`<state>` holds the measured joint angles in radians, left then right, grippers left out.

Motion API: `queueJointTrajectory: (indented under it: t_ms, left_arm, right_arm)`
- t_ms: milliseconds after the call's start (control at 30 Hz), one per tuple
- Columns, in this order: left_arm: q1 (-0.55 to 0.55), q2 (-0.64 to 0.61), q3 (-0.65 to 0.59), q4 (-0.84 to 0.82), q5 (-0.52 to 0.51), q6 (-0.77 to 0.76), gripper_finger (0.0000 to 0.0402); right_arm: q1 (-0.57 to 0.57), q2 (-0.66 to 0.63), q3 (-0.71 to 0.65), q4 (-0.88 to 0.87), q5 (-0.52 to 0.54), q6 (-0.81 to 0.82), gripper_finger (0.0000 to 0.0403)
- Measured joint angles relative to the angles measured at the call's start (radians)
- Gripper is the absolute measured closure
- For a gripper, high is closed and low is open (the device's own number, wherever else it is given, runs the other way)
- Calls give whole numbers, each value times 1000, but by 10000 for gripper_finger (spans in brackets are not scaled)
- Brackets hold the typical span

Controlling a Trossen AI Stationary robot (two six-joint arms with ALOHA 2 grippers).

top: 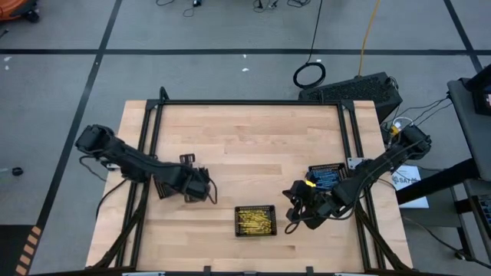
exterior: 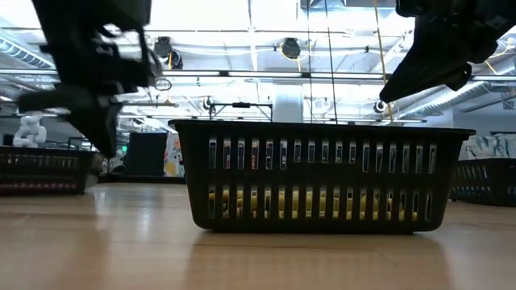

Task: Sort crayons
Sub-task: Return to Home Position

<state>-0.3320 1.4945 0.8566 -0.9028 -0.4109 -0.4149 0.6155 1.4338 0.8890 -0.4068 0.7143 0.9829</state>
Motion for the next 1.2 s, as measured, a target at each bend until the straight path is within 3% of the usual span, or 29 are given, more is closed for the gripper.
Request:
queueJointTrajectory:
  t_ms: [233,533,667,767,933,1033,1100,1200]
  left_arm:
    - [-136,-94,0,-68,151,-133,398]
    - [-306,-219,0,-87,121,-361,399]
    - [-365,-223,0,16,119,-389,399]
    - [-403,-203,0,172,-1,-344,399]
    - [-467,-164,1,363,-351,-260,399]
    - [-472,-166,1,315,-540,-302,399]
    - [-451,-191,1,199,-668,-377,399]
    - [-371,-270,1,-25,-745,-505,399]
  right_arm:
    - [0,0,0,-1,0,0,403]
    - [0,0,0,-1,22,0,403]
    - [0,0,-8,4,-76,-11,403]
    - [1,2,-36,40,-112,-53,403]
    - [61,-20,-127,124,94,-57,403]
    - [72,-108,-214,125,114,0,403]
    - [50,-201,-273,125,123,-1,403]
    - [-39,-376,-350,124,123,-49,403]
